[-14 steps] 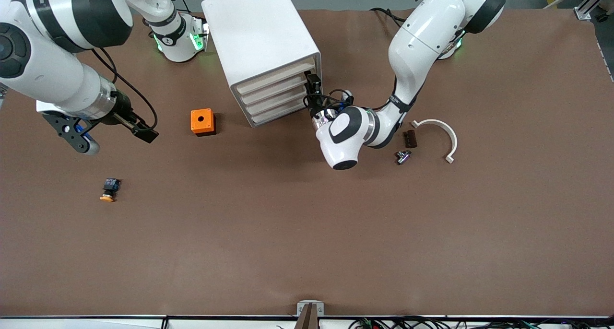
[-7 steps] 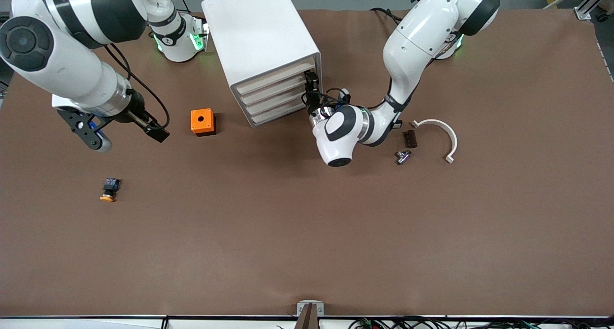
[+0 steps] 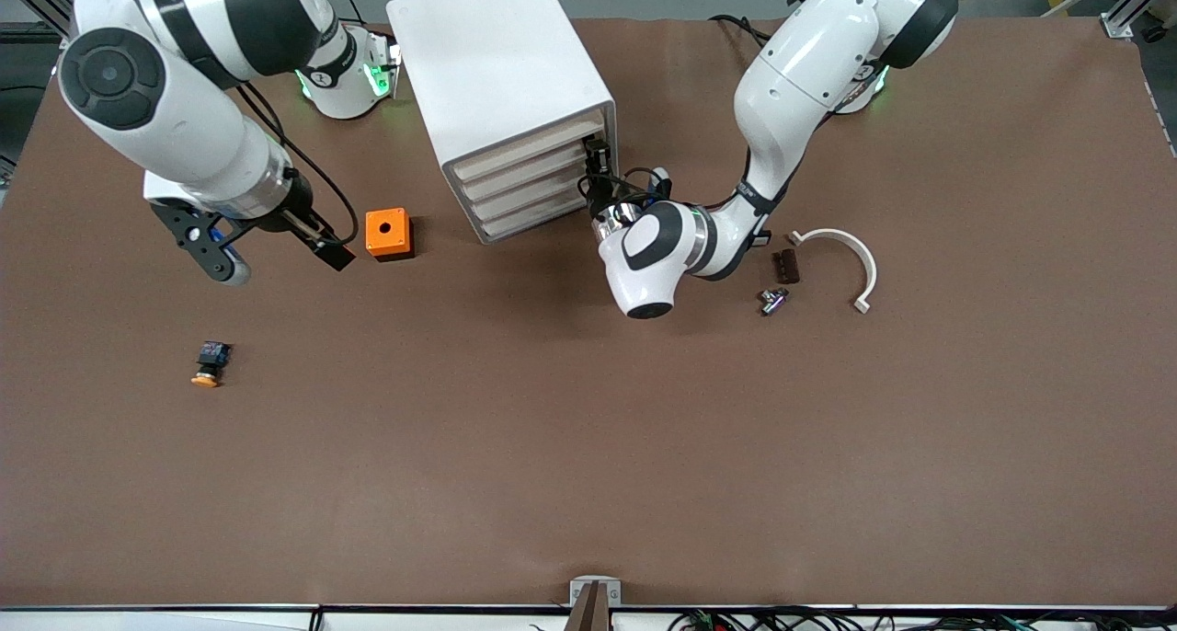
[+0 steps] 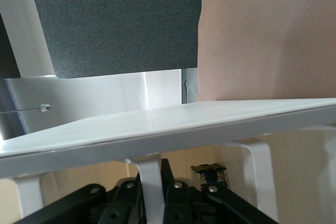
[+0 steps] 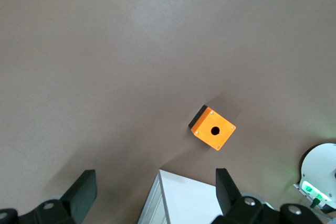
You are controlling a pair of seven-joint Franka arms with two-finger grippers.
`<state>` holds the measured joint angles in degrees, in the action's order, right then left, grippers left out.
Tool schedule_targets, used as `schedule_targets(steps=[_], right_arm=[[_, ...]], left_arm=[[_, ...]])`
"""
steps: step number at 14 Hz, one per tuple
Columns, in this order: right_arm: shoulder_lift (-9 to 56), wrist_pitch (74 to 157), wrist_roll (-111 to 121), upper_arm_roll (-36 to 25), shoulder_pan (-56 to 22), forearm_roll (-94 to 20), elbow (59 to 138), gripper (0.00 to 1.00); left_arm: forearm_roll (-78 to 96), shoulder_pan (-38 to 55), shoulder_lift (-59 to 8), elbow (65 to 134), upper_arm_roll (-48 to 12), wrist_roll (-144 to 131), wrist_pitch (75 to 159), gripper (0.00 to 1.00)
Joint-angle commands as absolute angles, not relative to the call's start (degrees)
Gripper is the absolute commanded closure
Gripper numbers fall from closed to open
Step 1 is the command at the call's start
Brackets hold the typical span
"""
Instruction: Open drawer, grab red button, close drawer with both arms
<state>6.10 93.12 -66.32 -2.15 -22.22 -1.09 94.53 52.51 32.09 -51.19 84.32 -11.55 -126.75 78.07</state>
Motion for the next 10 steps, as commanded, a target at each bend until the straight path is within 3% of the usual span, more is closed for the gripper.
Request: schedule_targets(steps=[1,10], right_arm=[[7.0,95.7,-71.5,-2.6,-25.6,-0.8,95.0,0.0],[12.4,100.6,-85.1,-2.6,-34.7,2.5,95.0,0.0]], left_arm=[[53.4,31.6,-51.5,83.8,-11.5,-126.8,77.8,0.9],[53.3,26.3,-51.9,83.4,-10.9,-127.0,77.9,0.9]])
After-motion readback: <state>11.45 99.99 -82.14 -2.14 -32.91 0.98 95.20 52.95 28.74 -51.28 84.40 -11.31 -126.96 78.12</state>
